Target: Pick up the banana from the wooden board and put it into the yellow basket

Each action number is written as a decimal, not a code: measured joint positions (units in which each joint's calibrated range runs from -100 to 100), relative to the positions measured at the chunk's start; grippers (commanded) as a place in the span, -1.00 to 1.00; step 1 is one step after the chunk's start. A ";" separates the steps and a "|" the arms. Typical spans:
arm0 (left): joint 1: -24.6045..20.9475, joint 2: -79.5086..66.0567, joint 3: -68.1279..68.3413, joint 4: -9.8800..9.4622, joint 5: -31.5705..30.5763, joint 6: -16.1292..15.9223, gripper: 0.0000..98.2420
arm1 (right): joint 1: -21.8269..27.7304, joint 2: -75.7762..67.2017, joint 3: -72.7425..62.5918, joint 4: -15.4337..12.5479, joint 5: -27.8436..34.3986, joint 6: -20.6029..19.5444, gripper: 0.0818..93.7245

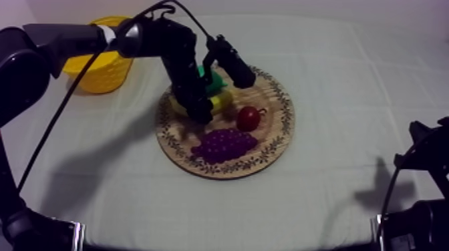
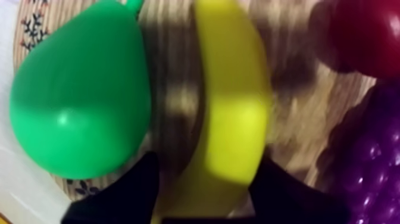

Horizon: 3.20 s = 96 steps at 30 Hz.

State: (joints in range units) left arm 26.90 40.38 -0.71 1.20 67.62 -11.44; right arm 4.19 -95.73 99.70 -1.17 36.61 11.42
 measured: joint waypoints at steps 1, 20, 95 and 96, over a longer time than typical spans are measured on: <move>0.02 0.00 0.08 0.00 -0.11 0.00 -0.16 | 0.00 0.00 0.00 0.00 0.00 0.00 -1.00; -0.04 -0.88 1.35 0.17 -1.44 -0.15 -0.65 | 0.00 0.00 0.00 0.00 0.00 0.00 -1.00; -19.60 -45.99 10.91 2.80 -2.28 -0.60 -0.70 | 0.00 0.00 0.00 0.00 0.00 -0.01 -1.00; -20.14 -45.30 10.91 3.02 -2.72 -0.78 -0.70 | 0.00 0.00 0.00 0.00 0.00 -0.01 -1.00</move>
State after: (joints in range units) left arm 6.76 -4.92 10.20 4.22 64.89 -12.22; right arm 4.19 -95.73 99.70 -1.17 36.61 11.40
